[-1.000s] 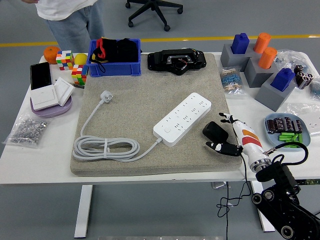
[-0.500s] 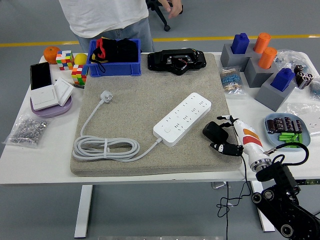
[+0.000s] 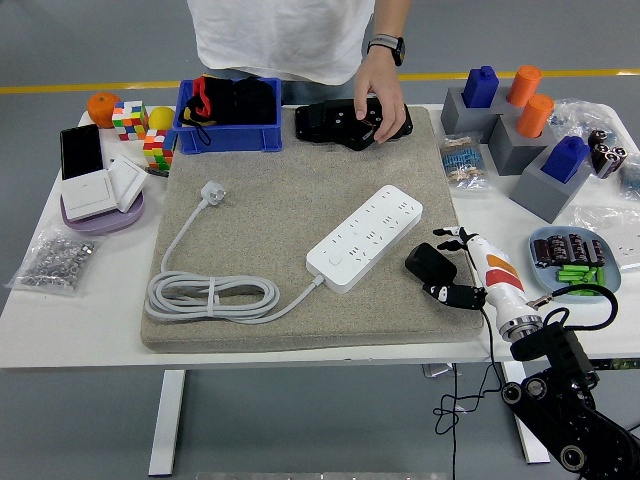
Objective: Press the white button,pick up the black plug,place it near the board,insert it into the board
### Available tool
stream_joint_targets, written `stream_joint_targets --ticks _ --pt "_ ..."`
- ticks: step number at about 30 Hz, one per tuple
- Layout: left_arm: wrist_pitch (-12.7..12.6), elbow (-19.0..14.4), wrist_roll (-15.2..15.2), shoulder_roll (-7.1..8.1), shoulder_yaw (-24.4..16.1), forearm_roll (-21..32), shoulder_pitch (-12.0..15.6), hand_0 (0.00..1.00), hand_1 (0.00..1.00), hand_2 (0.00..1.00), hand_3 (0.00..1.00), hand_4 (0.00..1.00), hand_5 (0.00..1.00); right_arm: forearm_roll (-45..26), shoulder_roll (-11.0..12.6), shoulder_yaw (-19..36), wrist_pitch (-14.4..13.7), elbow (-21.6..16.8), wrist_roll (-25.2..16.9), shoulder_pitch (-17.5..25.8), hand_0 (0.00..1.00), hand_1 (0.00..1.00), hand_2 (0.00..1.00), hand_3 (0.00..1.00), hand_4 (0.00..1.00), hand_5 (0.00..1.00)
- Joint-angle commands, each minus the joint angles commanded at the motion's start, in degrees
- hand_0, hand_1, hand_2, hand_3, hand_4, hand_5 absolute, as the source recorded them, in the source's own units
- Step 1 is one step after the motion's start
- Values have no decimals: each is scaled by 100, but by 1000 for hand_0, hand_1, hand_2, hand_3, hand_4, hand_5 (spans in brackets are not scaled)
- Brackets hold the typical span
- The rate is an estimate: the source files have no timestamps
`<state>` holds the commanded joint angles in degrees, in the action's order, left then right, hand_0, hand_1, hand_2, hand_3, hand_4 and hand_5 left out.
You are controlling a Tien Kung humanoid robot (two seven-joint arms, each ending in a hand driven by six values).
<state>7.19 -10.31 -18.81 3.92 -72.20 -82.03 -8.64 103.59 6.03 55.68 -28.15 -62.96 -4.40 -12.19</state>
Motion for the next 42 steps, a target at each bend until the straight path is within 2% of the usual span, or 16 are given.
stream_joint_targets --ticks 2,19,20,28,31,32,36,37,42 --pt "0 0 1 -1 5 7 -1 686 681 664 691 616 137 -18 2 -12 -3 3 -4 -6 680 592 565 668 985 53" --pt "1 0 -1 -7 3 3 6 686 681 664 691 615 137 -126 2 -99 -46 47 -20 -46 641 570 535 620 955 43" --pt "0 0 0 -8 5 8 2 686 681 664 691 615 136 -140 4 -107 -47 46 -24 -50 599 525 506 592 933 35" --pt "3 0 -4 -5 -11 -16 1 687 681 665 691 616 136 -150 14 -113 -33 29 -17 -49 604 530 514 594 931 36" --pt "1 0 -3 -5 -13 -15 -1 687 681 665 691 616 136 -181 24 -127 61 -2 -12 -35 604 530 514 594 931 36" --pt "1 0 -1 -5 -8 -8 -1 686 681 665 691 616 135 -190 25 -131 87 -12 -8 -32 741 703 666 752 998 116" --pt "5 0 -7 -6 -21 -31 2 686 681 665 691 616 135 -193 20 -136 186 -65 0 -40 741 703 666 752 998 116" --pt "5 0 -5 -6 -7 -19 1 686 682 665 691 616 135 -188 20 -138 189 -75 -1 -41 838 811 762 819 998 218" --pt "8 0 -5 -5 9 -15 -1 686 682 665 691 616 135 -199 32 -152 205 -99 -42 -22 838 811 762 819 998 218"
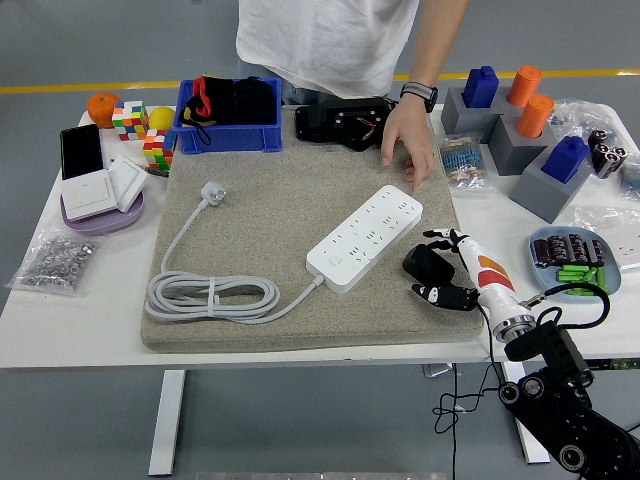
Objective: Press the white button,pick up the black plug,place it near the board,insert it into the board
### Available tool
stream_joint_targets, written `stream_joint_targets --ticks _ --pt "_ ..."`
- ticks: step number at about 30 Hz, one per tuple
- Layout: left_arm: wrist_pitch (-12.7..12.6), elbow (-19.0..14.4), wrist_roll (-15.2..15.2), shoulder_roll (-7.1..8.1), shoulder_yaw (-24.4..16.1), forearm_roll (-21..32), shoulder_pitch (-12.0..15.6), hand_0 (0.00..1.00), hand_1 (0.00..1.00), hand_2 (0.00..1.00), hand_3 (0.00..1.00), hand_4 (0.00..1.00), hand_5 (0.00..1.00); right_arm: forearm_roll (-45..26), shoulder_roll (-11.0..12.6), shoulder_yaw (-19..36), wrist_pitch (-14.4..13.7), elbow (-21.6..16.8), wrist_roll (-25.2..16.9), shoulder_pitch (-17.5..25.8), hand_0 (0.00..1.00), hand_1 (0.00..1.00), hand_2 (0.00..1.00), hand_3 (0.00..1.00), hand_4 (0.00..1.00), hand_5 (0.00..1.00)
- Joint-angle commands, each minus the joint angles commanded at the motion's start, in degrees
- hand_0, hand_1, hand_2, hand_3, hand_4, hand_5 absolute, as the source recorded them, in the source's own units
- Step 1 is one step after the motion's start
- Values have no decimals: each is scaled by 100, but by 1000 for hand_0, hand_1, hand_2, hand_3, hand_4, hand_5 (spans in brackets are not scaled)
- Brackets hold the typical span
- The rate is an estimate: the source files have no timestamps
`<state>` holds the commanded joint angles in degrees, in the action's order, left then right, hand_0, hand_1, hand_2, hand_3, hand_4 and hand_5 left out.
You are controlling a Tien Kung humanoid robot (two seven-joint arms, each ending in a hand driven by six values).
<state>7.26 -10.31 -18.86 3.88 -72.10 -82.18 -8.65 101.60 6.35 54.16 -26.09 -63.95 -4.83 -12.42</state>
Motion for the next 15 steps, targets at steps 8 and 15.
stream_joint_targets --ticks 8,15 --pt "6 0 -7 11 2 -28 1 686 682 663 691 616 134 -45 72 3 72 -384 -14 114 925 911 873 904 998 305" --pt "8 0 -17 17 -47 -92 9 686 682 663 690 616 134 -172 322 -134 25 -1542 -103 364 829 763 662 837 998 201"
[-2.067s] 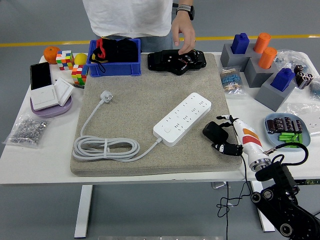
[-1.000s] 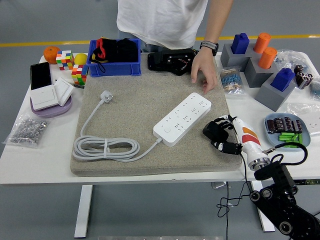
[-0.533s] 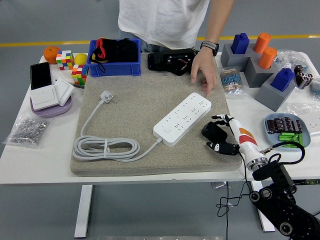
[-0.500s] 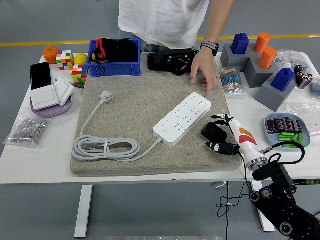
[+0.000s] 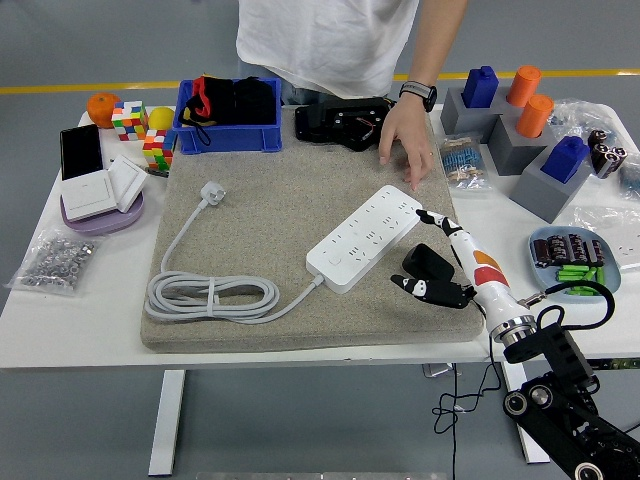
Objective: Press the white button,pick up the black plug,place it near the board,insert it into the board
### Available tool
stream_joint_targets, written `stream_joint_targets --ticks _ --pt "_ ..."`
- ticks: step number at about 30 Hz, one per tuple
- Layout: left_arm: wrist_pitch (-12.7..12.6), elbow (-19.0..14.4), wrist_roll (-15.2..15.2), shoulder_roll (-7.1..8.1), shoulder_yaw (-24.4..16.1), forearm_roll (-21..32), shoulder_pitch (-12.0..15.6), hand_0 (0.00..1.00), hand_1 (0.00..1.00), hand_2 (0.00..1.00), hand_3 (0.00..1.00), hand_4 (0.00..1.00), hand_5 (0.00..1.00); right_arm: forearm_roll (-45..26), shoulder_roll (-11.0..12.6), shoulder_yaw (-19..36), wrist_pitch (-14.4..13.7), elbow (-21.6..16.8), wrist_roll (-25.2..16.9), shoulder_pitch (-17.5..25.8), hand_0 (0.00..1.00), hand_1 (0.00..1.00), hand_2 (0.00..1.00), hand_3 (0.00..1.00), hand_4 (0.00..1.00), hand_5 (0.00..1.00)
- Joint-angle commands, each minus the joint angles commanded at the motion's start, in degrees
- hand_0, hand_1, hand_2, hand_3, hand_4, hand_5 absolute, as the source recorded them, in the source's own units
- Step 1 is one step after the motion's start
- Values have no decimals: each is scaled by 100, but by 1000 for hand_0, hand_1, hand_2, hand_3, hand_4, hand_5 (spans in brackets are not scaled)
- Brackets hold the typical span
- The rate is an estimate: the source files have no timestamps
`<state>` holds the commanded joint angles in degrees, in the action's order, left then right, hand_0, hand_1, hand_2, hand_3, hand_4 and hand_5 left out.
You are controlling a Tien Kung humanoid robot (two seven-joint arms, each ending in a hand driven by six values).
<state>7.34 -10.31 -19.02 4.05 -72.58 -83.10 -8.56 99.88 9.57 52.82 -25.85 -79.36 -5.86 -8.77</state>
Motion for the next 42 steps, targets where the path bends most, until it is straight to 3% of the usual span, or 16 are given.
stream_joint_targets --ticks 4,5,10,11,16,17,19,22,23,28,29,35,42 --pt "0 0 4 -9 20 20 5 686 682 663 690 616 134 -52 63 -130 71 -601 38 22 829 763 662 837 998 201" --pt "0 0 5 -10 24 23 2 687 682 664 690 616 134 -46 68 -150 100 -683 53 18 356 283 238 760 497 3" --pt "-7 0 25 -17 91 104 -17 687 682 664 690 616 134 80 74 -360 614 -1027 264 -97 356 283 238 760 497 3" --pt "-7 0 25 -17 87 103 -16 686 682 664 690 616 135 80 74 -387 687 -1036 287 -119 43 21 102 675 270 2" --pt "-8 0 10 -11 24 55 11 686 682 664 690 616 135 -42 59 -592 1039 -841 466 -330 43 21 102 675 270 2" --pt "-8 0 7 -8 7 40 12 686 682 664 690 616 135 -66 49 -628 1081 -781 500 -374 2 2 82 668 180 2" --pt "-8 0 0 -3 -26 5 11 686 682 664 690 616 135 -113 24 -686 1171 -655 588 -457 2 2 82 668 180 2" --pt "-7 0 7 3 -3 21 1 686 682 664 690 616 135 -92 -29 -755 1462 -398 985 -600 2 2 82 668 180 2" --pt "-6 0 7 2 2 26 -3 686 681 664 691 616 136 -76 -38 -783 1562 -320 1111 -640 2 2 83 704 74 2" --pt "-9 0 12 -2 25 54 -10 686 681 664 691 616 136 -34 -56 -908 1877 5 1548 -790 2 2 83 704 74 2" --pt "-9 0 10 -2 21 54 -9 686 682 663 691 616 136 -18 -64 -947 1952 89 1652 -836 2 2 87 742 80 2" --pt "-7 0 3 5 11 39 -10 686 682 664 691 616 136 34 -134 -1023 2033 283 1839 -967 2 2 88 754 69 2" --pt "-9 0 5 1 15 44 -9 687 682 664 691 616 137 82 -156 -986 2064 162 1935 -1020 2 2 88 755 54 2"
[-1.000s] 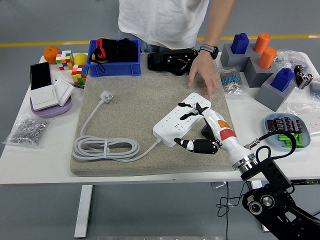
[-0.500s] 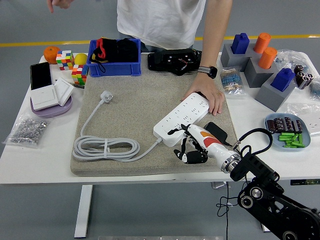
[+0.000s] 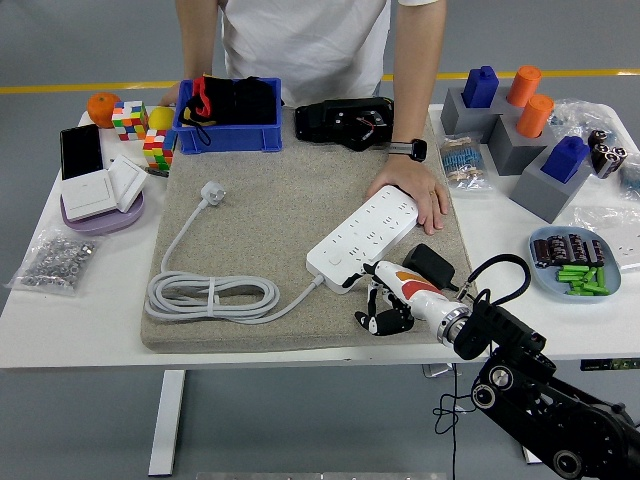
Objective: Press the white button,pick up the black plug,place it near the board,insert it into the board
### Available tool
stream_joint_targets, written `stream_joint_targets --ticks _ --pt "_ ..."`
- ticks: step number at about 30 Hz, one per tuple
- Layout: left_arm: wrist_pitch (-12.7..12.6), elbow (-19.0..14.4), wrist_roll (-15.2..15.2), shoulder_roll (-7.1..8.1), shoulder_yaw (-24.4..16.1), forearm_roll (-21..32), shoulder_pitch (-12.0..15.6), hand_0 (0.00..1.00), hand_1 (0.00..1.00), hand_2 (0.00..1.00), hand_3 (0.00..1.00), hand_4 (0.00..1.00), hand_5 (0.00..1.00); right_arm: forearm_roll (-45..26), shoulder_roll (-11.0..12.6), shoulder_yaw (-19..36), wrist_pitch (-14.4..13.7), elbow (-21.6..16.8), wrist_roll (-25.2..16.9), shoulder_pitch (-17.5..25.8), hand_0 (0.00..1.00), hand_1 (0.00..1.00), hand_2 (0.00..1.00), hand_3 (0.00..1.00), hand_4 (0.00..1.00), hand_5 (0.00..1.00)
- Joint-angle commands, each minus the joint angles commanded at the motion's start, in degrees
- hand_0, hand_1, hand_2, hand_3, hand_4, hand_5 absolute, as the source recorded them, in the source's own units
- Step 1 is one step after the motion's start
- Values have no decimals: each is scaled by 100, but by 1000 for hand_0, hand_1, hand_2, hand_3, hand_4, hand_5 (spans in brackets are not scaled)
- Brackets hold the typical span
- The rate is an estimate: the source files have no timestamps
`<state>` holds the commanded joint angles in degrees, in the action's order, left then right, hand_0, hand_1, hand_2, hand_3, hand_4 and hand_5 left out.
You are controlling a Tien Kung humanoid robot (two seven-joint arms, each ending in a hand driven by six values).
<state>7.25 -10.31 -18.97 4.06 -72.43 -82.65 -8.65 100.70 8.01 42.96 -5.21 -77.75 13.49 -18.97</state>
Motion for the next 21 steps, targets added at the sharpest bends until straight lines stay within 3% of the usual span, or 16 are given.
stream_joint_targets --ticks 7,21 --pt "0 0 -1 9 -12 -7 -1 686 681 664 691 616 137 70 48 77 194 -349 207 16 2 2 90 754 44 2" --pt "9 0 -7 8 23 -9 -15 687 681 664 691 616 137 45 -128 -191 81 484 5 -378 2 2 90 759 37 2"
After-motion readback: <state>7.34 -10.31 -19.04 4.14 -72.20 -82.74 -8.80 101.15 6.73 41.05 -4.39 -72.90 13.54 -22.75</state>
